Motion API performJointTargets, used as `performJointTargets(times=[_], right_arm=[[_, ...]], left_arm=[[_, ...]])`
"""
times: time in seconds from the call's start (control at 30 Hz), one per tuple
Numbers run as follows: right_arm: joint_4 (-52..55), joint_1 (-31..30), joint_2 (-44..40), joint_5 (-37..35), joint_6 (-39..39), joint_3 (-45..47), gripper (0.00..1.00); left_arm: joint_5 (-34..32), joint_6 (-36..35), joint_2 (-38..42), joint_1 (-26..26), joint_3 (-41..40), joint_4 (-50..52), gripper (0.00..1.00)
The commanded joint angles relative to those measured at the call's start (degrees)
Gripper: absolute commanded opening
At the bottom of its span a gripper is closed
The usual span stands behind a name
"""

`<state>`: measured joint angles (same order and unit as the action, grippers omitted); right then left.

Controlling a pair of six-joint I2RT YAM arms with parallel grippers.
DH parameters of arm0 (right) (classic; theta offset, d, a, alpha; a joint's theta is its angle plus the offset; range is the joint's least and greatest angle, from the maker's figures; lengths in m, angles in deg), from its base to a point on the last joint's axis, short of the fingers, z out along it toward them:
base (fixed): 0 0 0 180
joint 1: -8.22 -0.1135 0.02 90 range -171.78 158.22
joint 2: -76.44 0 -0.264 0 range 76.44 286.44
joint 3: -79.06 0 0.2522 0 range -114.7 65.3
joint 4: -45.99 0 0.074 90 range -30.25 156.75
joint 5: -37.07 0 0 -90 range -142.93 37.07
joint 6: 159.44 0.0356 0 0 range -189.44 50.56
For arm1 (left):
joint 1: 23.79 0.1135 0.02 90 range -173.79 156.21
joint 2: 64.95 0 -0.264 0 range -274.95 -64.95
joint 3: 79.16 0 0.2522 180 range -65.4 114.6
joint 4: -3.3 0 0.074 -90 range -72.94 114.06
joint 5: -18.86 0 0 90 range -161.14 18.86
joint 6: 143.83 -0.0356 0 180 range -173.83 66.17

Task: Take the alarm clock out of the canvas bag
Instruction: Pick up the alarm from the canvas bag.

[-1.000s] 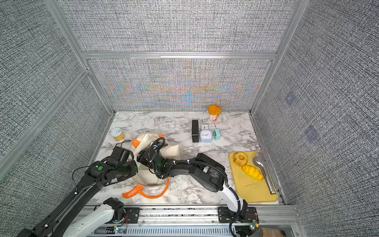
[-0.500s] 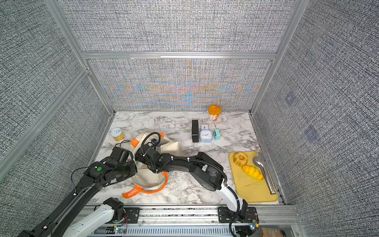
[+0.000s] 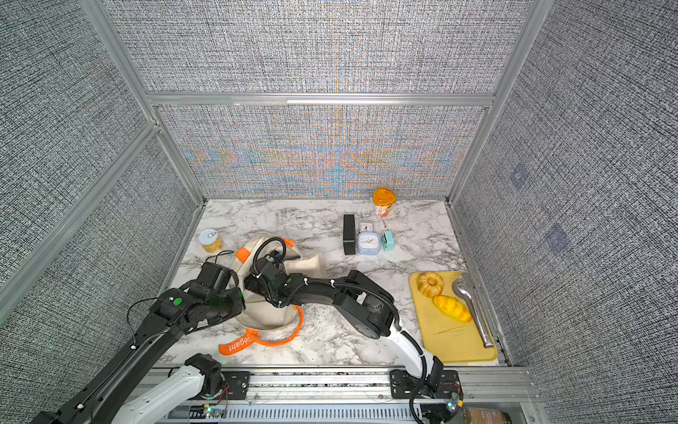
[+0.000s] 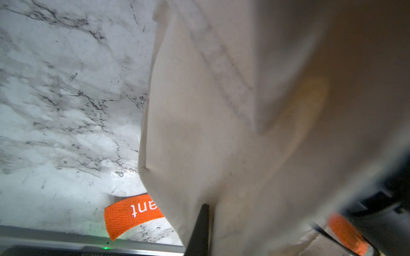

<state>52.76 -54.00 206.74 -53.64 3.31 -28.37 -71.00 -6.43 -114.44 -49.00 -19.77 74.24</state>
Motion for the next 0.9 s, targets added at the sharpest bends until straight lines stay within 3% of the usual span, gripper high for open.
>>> performJointTargets(times=[0.0, 0.17, 0.53, 0.87], right_arm=[[-0.2, 0.1, -0.9, 1.3, 0.5, -0.2, 0.43], [3.5, 0.1, -4.9, 0.4, -1.3, 0.2, 0.42], [16.9, 0.1, -19.2, -1.4, -7.1, 2.7, 0.42], [31.9, 0.4, -29.2, -7.8, -16.5, 2.7, 0.42]], left_arm=[[-0.5, 0.1, 0.3, 0.1, 0.7, 2.7, 0.0], [-3.6, 0.7, 1.4, 0.1, 3.2, 3.0, 0.0], [-2.1, 0.3, -1.0, 0.1, 6.6, 1.6, 0.0], [0.5, -1.0, -0.3, 0.1, 6.1, 0.0, 0.0]])
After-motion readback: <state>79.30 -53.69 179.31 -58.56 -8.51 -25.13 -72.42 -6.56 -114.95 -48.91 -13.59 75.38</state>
